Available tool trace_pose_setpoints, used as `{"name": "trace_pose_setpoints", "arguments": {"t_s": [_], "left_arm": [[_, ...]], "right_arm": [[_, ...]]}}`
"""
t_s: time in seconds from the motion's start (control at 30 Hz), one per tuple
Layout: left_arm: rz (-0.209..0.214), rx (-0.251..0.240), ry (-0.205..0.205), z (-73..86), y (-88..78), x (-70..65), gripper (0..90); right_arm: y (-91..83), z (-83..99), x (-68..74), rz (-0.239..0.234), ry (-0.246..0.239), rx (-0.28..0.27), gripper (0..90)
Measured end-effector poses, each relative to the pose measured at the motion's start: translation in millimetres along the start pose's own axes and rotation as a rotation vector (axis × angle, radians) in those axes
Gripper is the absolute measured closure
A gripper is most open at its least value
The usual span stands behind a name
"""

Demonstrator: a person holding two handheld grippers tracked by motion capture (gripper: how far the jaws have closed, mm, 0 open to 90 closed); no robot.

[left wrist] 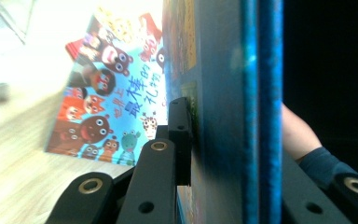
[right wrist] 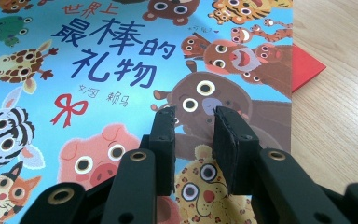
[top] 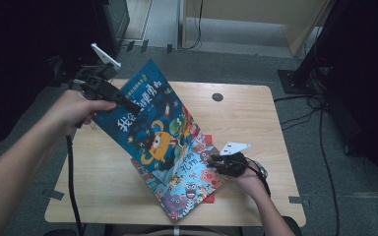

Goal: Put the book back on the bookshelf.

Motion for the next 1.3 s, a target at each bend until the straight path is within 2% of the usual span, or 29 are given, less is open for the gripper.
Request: {"name": "trace_pose_setpoints", "arguments": {"t_s": [0.27,0.3,0.47,0.6,0.77,0.8,0.93,0.97,1.23,1.3], "left_arm": [[-0.01,-0.111,-0.038,1.9,-67.1,1.5,79.5],[-0.005,-0.134,-0.051,3.1,-77.2,3.7,79.5],[-0.013,-0.188,-0.093,9.7,-110.9,16.5,79.7],[-0.039,-0.22,-0.135,18.2,-133.3,33.2,79.9],[-0.048,-0.259,-0.199,30.8,-151.0,58.3,79.9],[-0.063,-0.266,-0.212,35.0,-156.0,66.6,80.0],[-0.095,-0.271,-0.24,41.8,-166.2,78.3,80.1],[-0.117,-0.27,-0.24,44.0,-169.3,81.1,80.2],[-0.145,-0.333,-0.318,64.5,-191.3,110.6,80.3],[-0.161,-0.336,-0.335,67.5,-193.7,116.7,80.3]], "right_arm": [[0.6,0.0,2.3,-0.001,-0.005,-0.003,66.8],[0.7,0.0,2.3,-0.001,-0.008,-0.003,66.8],[0.9,-0.1,2.7,-0.001,-0.007,-0.005,66.8],[1.1,-0.1,3.0,-0.003,-0.009,-0.007,66.1],[1.4,-0.3,2.9,-0.007,-0.009,-0.007,65.9],[1.4,-0.3,2.9,-0.007,-0.009,-0.007,65.8],[1.3,-0.3,3.0,-0.005,-0.01,-0.006,65.8],[1.3,-0.3,3.0,-0.006,-0.01,-0.006,65.8],[2.1,-1.1,3.3,-0.005,-0.013,-0.007,65.8],[2.2,-1.1,3.5,-0.004,-0.012,-0.006,65.8]]}}
Point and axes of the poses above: each handheld gripper's, and its own axes: y roughly forward along the jaws, z roughly out of its underside, x roughly to its left, the point moved 3 cm from there along y, roughly forward along the jaws, and after that the axes turned 8 degrees about x, right-handed, at the moved point
